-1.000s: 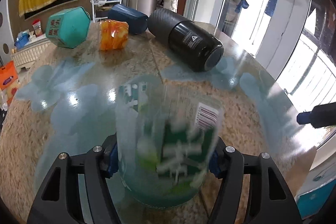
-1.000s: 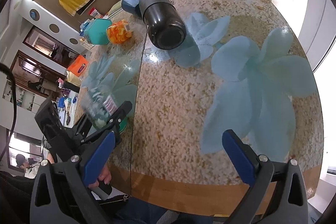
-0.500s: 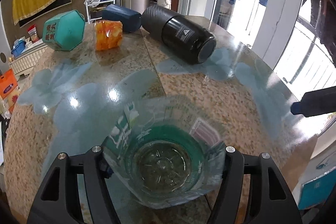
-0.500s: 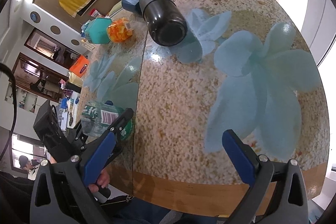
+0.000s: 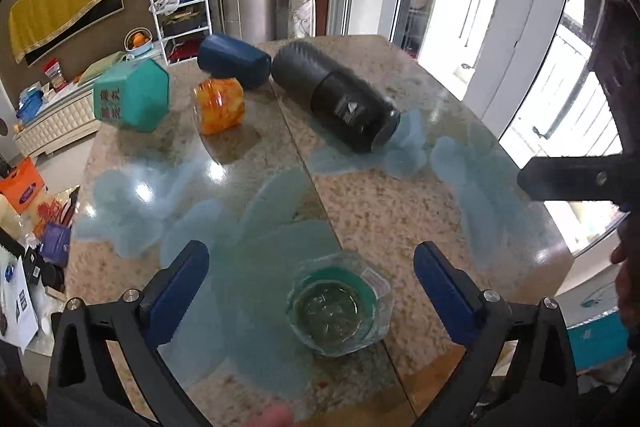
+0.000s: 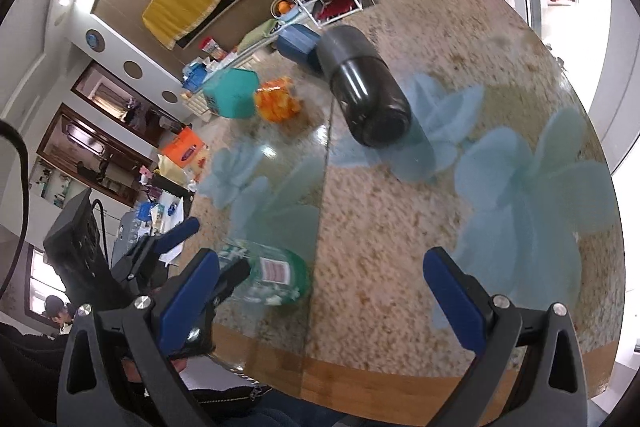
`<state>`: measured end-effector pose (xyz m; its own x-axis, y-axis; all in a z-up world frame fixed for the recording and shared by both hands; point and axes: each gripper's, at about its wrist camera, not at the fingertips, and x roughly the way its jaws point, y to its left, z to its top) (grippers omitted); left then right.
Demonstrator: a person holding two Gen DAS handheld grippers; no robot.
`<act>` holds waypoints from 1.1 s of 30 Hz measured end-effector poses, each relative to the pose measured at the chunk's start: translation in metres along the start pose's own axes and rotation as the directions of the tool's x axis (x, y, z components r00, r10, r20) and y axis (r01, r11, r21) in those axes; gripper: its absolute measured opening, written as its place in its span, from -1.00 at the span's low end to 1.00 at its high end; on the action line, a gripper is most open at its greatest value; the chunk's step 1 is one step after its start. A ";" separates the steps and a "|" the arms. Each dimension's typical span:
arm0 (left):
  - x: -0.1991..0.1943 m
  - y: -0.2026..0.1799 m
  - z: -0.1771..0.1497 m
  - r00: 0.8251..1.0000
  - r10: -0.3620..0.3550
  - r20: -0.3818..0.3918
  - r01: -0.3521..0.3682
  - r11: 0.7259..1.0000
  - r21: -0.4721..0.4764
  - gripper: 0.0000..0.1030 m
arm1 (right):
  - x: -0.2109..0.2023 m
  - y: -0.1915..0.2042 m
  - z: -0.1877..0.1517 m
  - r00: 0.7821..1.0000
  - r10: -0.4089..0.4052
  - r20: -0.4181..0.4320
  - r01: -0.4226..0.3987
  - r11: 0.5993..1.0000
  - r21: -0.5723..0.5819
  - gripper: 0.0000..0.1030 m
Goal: Flip cup upright
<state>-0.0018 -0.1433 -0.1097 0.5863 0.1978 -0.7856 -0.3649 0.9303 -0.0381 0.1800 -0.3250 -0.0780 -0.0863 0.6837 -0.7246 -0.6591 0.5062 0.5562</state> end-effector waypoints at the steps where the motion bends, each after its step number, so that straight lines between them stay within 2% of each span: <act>1: -0.005 0.001 0.004 1.000 0.000 0.002 0.000 1.000 0.007 1.00 | -0.002 0.004 0.002 1.000 -0.003 0.005 0.004 1.000 -0.010 0.99; 7: -0.041 0.009 0.029 1.000 -0.011 0.015 0.011 1.000 0.022 1.00 | -0.009 0.029 0.014 0.999 -0.023 0.027 0.026 0.996 -0.080 1.00; 9: -0.049 0.012 0.036 1.000 -0.004 0.010 0.003 1.000 0.023 1.00 | -0.011 0.038 0.019 0.997 -0.069 0.019 0.070 0.993 -0.091 1.00; 11: -0.058 0.016 0.043 1.000 -0.008 0.009 0.008 1.000 0.017 1.00 | -0.012 0.045 0.023 0.997 -0.081 0.019 0.083 0.992 -0.097 1.00; 19: -0.076 0.028 0.058 0.999 -0.024 -0.022 0.023 1.000 -0.014 1.00 | -0.032 0.073 0.033 0.987 -0.122 0.104 0.137 0.978 -0.159 1.00; 24: -0.078 0.039 0.061 1.000 -0.003 -0.028 0.002 0.999 -0.035 1.00 | -0.050 0.077 0.039 0.973 -0.112 0.201 0.144 0.978 -0.152 1.00; 28: -0.081 0.050 0.065 1.000 -0.010 -0.022 0.008 0.996 -0.086 1.00 | -0.043 0.079 0.038 0.971 -0.149 0.188 0.182 0.968 -0.172 1.00; 33: -0.082 0.052 0.068 1.000 -0.008 -0.023 0.006 0.996 -0.091 1.00 | -0.034 0.089 0.029 0.974 -0.150 0.168 0.186 0.956 -0.225 1.00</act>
<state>-0.0197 -0.0901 -0.0054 0.5724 0.1835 -0.7992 -0.4258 0.8994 -0.0985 0.1461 -0.2879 0.0083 0.1401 0.6788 -0.7208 -0.8147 0.4928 0.3057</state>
